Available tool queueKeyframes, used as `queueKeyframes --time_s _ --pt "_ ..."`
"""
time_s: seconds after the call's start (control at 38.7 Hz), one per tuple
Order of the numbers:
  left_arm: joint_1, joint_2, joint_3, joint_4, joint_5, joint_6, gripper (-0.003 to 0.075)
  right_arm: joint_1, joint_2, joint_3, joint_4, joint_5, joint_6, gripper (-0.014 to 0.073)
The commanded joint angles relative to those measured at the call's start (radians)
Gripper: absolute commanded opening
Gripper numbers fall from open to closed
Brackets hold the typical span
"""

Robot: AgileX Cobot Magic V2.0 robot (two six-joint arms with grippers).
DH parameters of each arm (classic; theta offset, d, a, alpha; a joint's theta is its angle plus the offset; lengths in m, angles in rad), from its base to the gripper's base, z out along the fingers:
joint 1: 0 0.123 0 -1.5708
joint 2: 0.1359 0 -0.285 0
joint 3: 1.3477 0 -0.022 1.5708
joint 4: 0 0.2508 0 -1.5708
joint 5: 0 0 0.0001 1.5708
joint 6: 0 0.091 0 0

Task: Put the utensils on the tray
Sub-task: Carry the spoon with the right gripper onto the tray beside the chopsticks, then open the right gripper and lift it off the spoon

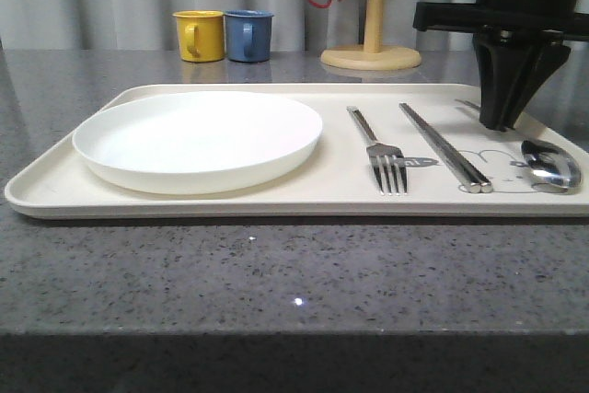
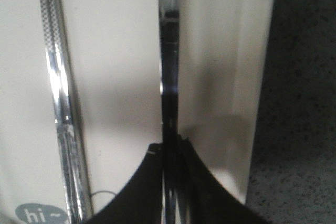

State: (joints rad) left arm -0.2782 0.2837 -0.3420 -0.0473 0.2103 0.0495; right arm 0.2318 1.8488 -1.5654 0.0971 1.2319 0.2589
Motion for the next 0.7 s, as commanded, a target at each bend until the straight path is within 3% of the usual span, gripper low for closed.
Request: queueKeyframes --time_s 0.0,0.18,0.49,0.67 --pt "0.002 0.007 -0.026 -0.008 -0.085 -0.01 -0.0018 -0.001 -0.038 -0.022 0.0 0.089 0.005 -0.0048" --pt "0.002 0.007 -0.026 -0.008 -0.085 -0.01 -0.0018 -0.001 -0.037 -0.022 0.0 0.089 0.013 -0.0022" --pt "0.002 0.007 -0.026 -0.008 -0.085 -0.01 -0.0018 -0.001 -0.061 -0.06 0.0 0.105 0.011 0.0363" --pt "0.002 0.007 -0.026 -0.008 -0.085 -0.01 -0.0018 -0.001 -0.152 -0.157 -0.023 0.105 -0.006 0.0381"
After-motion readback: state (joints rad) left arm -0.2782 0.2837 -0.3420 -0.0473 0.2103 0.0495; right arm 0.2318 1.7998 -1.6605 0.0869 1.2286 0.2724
